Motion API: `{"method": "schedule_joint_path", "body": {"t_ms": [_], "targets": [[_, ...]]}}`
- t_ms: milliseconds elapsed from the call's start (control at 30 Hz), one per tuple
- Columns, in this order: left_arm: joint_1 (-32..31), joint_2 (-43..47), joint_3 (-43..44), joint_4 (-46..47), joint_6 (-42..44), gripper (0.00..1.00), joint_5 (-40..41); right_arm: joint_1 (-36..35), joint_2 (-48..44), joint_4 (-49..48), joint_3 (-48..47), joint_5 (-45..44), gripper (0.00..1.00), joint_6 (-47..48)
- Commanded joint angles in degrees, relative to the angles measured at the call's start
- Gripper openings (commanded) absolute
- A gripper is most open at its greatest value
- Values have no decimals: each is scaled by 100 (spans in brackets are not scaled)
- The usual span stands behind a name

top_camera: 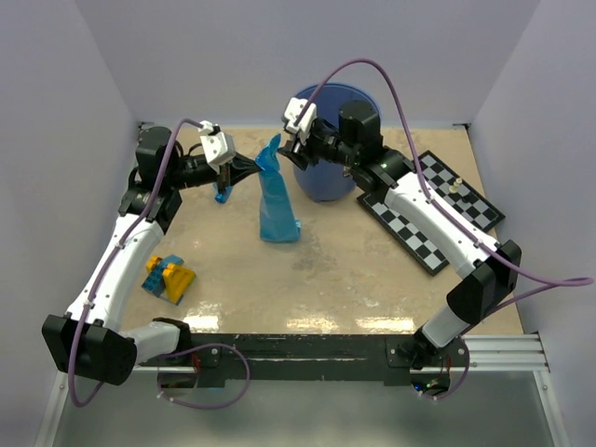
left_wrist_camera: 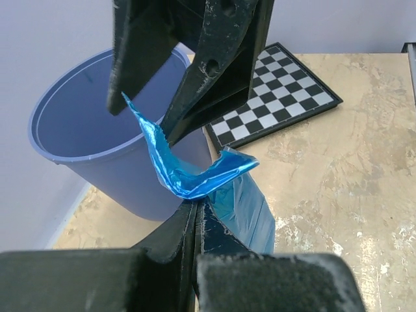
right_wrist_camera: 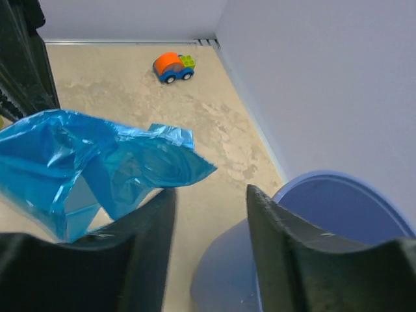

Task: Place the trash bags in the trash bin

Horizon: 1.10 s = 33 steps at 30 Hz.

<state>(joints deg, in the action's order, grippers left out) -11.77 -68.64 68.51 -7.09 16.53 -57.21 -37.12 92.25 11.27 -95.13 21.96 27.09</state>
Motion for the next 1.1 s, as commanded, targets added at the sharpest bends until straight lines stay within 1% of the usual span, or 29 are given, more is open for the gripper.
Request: {"method": "schedule_joint_path", "body": {"t_ms": [0,67,100,133,200,233,333,433,467,567,633,700,833,900,933,967,1067], "targets": [[-27,158,-57,138,-18,0,122,3,-427,191,109,-227,44,-90],[-27,149,-48,138,-45,0,122,12,-453,306,205,-122,30,-64],[-27,158,-48,138,-36,0,122,21,-453,341,258,-60,20,-55],[-27,158,-40,129,-36,0,131,30,-445,385,250,123,12,-29],[-27,158,-57,120,-45,0,131,39,-409,429,180,684,9,24],[-27,158,-66,120,-19,0,123,39,-383,368,136,1000,8,-11],[-36,141,-57,85,43,0,87,21,-164,131,-22,1494,12,-318],[-45,123,-48,112,60,0,113,30,170,60,-426,1925,13,-625],[-53,132,-48,112,78,0,148,30,249,51,-540,2161,17,-678],[-71,141,-31,103,166,0,228,30,311,-37,-691,2585,35,-705],[-80,141,4,103,183,0,228,30,346,-63,-700,2647,41,-766],[-80,114,39,111,166,0,228,30,390,-11,-717,2709,43,-793],[-80,132,66,112,175,0,219,30,443,-37,-700,2726,43,-810],[-89,132,66,85,218,0,175,30,522,-20,-743,2919,44,-881],[-97,123,66,68,236,0,149,30,557,-19,-761,3015,43,-925],[-106,132,75,42,280,0,149,38,592,-54,-744,3103,38,-968],[-115,141,110,-37,377,0,157,47,637,-142,-735,3218,19,-1030]]}}
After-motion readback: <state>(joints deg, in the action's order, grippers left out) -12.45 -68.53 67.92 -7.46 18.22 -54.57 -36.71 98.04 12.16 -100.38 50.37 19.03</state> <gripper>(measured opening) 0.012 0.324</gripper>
